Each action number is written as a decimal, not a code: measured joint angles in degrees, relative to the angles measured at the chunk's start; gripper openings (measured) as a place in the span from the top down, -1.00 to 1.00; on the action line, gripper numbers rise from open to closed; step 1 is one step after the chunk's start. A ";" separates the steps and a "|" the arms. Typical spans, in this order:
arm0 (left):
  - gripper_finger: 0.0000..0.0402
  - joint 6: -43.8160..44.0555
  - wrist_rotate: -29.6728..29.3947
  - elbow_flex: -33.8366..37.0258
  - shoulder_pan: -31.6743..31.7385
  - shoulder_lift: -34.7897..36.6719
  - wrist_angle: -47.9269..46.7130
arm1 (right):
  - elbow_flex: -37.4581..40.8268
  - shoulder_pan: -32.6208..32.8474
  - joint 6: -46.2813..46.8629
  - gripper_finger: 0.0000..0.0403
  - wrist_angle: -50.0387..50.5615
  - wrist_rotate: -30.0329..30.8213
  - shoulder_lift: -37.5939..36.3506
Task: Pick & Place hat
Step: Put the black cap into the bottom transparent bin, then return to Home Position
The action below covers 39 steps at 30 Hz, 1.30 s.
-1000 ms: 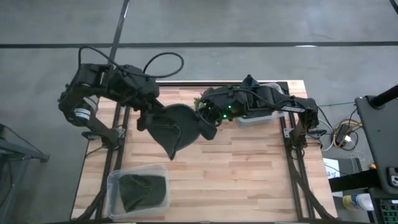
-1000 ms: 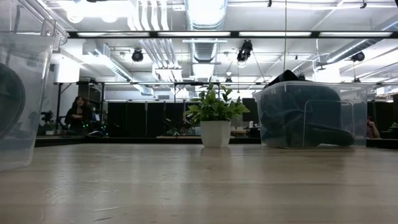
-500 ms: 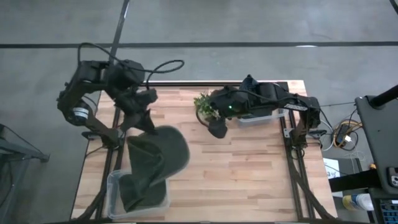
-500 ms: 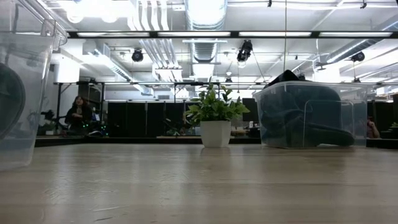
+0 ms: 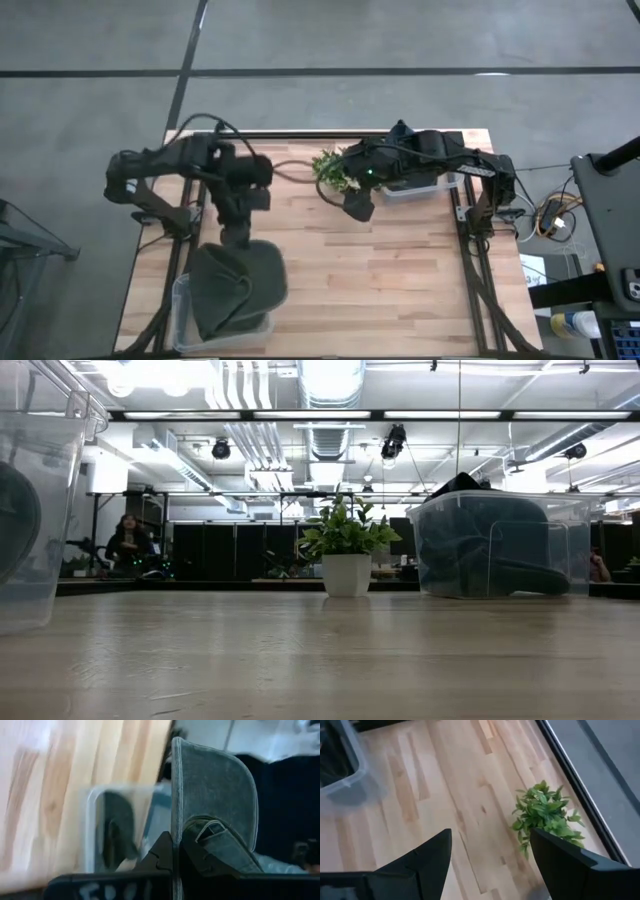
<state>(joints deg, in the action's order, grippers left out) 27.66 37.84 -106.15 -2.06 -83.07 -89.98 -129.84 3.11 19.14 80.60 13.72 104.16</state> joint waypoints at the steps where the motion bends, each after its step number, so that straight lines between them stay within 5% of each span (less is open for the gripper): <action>1: 0.96 -0.18 -0.40 2.23 -0.73 0.56 0.04 | 0.00 0.00 -0.35 -0.32 0.01 0.00 -0.06; 15: 0.96 0.00 1.05 26.68 -8.67 1.62 4.46 | 0.00 -0.17 -4.63 -0.25 -0.17 -0.07 -0.07; 25: 0.95 0.74 0.26 32.42 -8.41 1.60 10.94 | 0.00 -0.15 -4.83 -0.25 -0.19 -0.07 -0.07; 39: 0.50 4.44 1.92 34.96 -8.00 1.58 14.07 | 0.00 -0.17 -4.81 -0.23 -0.41 -0.11 -0.07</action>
<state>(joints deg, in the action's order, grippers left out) 32.10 39.76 -71.19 -10.05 -81.49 -75.91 -129.84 2.94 14.33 80.19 13.61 104.09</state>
